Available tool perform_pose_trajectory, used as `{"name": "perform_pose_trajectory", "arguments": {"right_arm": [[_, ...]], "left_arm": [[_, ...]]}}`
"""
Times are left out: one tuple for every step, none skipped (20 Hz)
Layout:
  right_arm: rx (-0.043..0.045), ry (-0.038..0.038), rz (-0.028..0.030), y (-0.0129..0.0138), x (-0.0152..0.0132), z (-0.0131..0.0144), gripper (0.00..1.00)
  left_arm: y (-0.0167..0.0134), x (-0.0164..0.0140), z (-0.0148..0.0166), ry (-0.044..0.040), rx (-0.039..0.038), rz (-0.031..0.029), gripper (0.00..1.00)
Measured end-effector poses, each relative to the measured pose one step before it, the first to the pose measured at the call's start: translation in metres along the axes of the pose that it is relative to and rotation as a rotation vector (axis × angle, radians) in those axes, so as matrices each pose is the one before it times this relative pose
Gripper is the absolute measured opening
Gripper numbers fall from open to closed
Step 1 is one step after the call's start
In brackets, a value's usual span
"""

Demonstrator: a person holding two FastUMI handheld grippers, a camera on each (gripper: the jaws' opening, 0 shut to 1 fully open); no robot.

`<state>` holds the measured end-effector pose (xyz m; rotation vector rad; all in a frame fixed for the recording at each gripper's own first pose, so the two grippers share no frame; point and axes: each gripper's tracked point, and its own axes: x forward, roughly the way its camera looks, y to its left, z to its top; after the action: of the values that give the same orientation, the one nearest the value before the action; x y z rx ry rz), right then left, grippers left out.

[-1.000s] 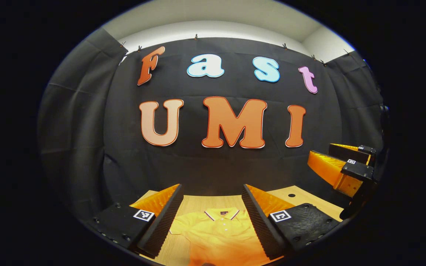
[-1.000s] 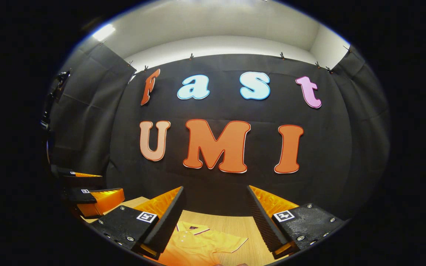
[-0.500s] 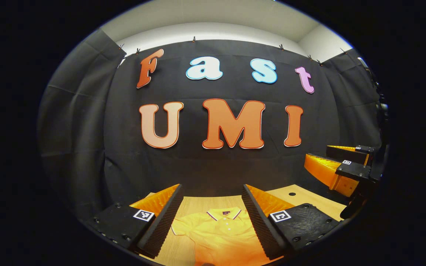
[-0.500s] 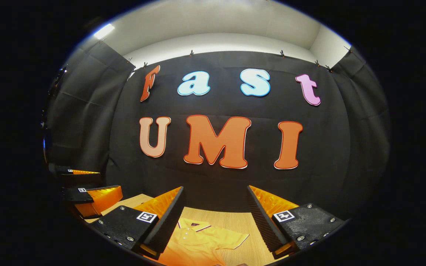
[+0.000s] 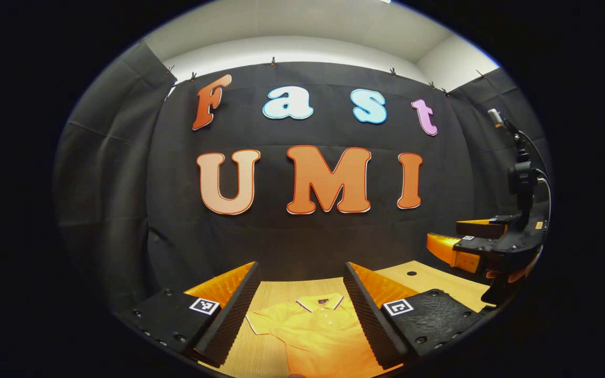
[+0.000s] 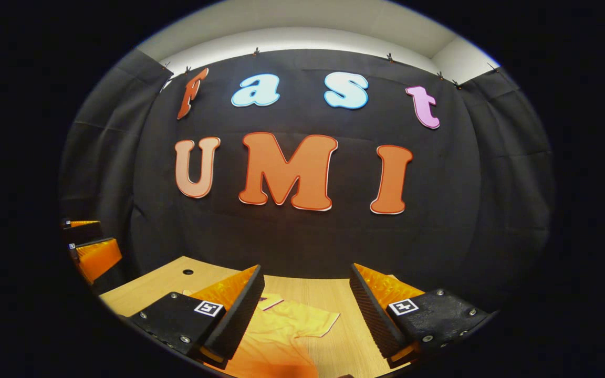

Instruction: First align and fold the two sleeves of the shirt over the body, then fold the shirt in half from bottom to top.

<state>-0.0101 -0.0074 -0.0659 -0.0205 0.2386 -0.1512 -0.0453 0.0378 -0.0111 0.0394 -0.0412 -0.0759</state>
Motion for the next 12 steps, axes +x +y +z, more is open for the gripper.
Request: {"name": "perform_pose_trajectory", "arguments": {"right_arm": [[-0.00034,0.01964,-0.00472,-0.00037,0.00321,-0.00635,0.99],[0.00255,0.02633,0.00467,-0.00063,0.00289,-0.00723,0.99],[0.00685,0.02793,0.00297,-0.00112,0.00466,-0.00726,0.99],[0.00231,0.03146,0.00573,-0.00035,0.00786,-0.00911,0.99],[-0.00543,0.02831,0.00680,-0.00226,0.00871,-0.00698,0.99],[-0.00942,0.02873,0.00224,-0.00454,0.01064,-0.00808,0.99],[-0.00290,0.03180,-0.00100,-0.00527,0.01087,-0.00783,0.99],[0.00263,0.03075,0.00517,-0.00376,0.01001,-0.00718,0.99],[0.00645,0.02007,0.00616,-0.00314,0.01118,-0.00476,0.99],[0.00860,0.01838,0.00236,-0.00501,0.00807,-0.00504,0.99],[0.00872,0.03539,0.00194,-0.00546,0.01657,-0.00730,0.99],[0.00508,0.02569,0.00496,-0.00245,0.01308,-0.00428,0.99]], "left_arm": [[0.00472,-0.00341,-0.00026,-0.00202,0.00425,0.00364,0.98],[0.00179,-0.00259,-0.00118,0.00594,-0.00095,0.00104,0.97],[0.00065,-0.00169,-0.00266,0.00774,-0.00209,0.00298,0.97],[0.00172,-0.00029,-0.00087,0.00578,-0.00154,0.00569,0.97],[0.00266,0.00061,0.00116,-0.00227,0.00231,0.01096,0.97],[0.00139,0.00011,0.00191,-0.00321,0.00465,0.01263,0.97],[0.00128,0.00168,-0.00014,0.00287,0.00536,0.01573,0.97],[0.00241,0.00251,0.00191,-0.00044,0.00896,0.02078,0.97],[0.00188,0.00193,0.00391,-0.01182,0.01184,0.02011,0.97],[-0.00025,0.00380,0.00362,-0.00714,0.01055,0.01446,0.98],[-0.00329,0.00546,-0.00135,0.00515,0.00512,0.01258,0.97],[-0.00062,0.00394,-0.00237,0.00630,0.00019,0.01140,0.97]]}}
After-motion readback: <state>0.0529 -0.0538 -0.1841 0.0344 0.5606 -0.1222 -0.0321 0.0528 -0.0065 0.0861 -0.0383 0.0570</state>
